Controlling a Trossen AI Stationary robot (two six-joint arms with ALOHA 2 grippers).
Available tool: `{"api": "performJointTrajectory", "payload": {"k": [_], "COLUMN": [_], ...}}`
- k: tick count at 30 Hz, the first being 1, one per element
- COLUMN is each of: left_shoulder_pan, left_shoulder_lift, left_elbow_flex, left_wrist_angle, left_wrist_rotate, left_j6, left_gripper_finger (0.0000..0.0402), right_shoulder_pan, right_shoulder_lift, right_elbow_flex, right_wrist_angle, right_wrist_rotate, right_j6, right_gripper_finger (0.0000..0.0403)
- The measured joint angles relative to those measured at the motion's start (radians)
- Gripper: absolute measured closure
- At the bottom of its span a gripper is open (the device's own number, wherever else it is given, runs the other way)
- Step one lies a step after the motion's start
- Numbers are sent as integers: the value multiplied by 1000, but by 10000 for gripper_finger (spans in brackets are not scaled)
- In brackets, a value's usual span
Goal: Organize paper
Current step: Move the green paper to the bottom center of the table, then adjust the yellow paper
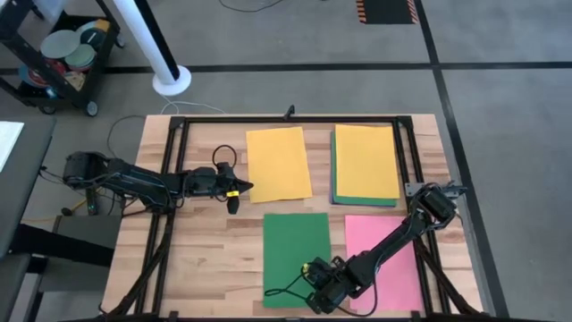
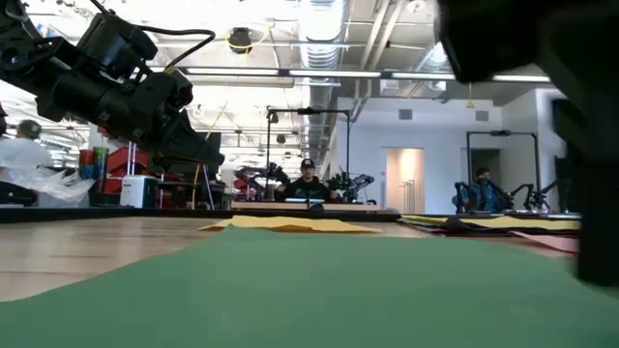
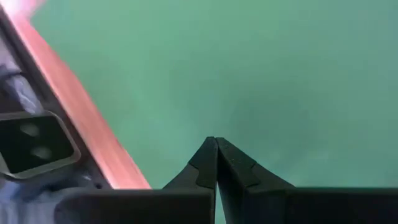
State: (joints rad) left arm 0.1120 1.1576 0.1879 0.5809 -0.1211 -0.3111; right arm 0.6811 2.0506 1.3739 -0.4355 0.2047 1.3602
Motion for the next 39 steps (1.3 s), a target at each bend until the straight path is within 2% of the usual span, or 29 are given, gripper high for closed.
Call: {"api": "performJointTrajectory", "payload": {"k": [5,9,12,15,17,23,26,30,35,37,39], "left_shoulder_pan": [0,0,0,0,0,0,0,0,45,90,144], "left_shoulder_lift": [0,0,0,0,0,0,0,0,1,1,6], "left_elbow_flex": [0,0,0,0,0,0,0,0,0,0,0], "left_wrist_angle": [0,1,1,7,18,20,20,-13,-107,-122,-134], "left_wrist_rotate": [0,0,0,0,0,11,17,-8,-249,-304,-314], "left_j6": [-3,-6,-7,-8,-8,-8,-8,6,40,36,36], "left_gripper_finger": [401,401,402,402,401,401,402,402,401,401,401], "right_shoulder_pan": [-27,-80,-117,-132,-135,-142,-160,-217,-315,-353,-380], "right_shoulder_lift": [0,-26,-72,-150,-227,-498,-578,-637,-640,-636,-636], "right_elbow_flex": [113,206,210,151,55,-321,-450,-528,-543,-543,-543], "right_wrist_angle": [-159,-450,-662,-771,-724,-409,-360,-345,-334,-319,-301], "right_wrist_rotate": [79,157,233,291,313,359,358,354,331,319,319], "right_j6": [-113,-243,-267,-269,-269,-271,-305,-364,-436,-473,-494], "right_gripper_finger": [403,403,403,403,403,403,403,402,382,372,367]}}
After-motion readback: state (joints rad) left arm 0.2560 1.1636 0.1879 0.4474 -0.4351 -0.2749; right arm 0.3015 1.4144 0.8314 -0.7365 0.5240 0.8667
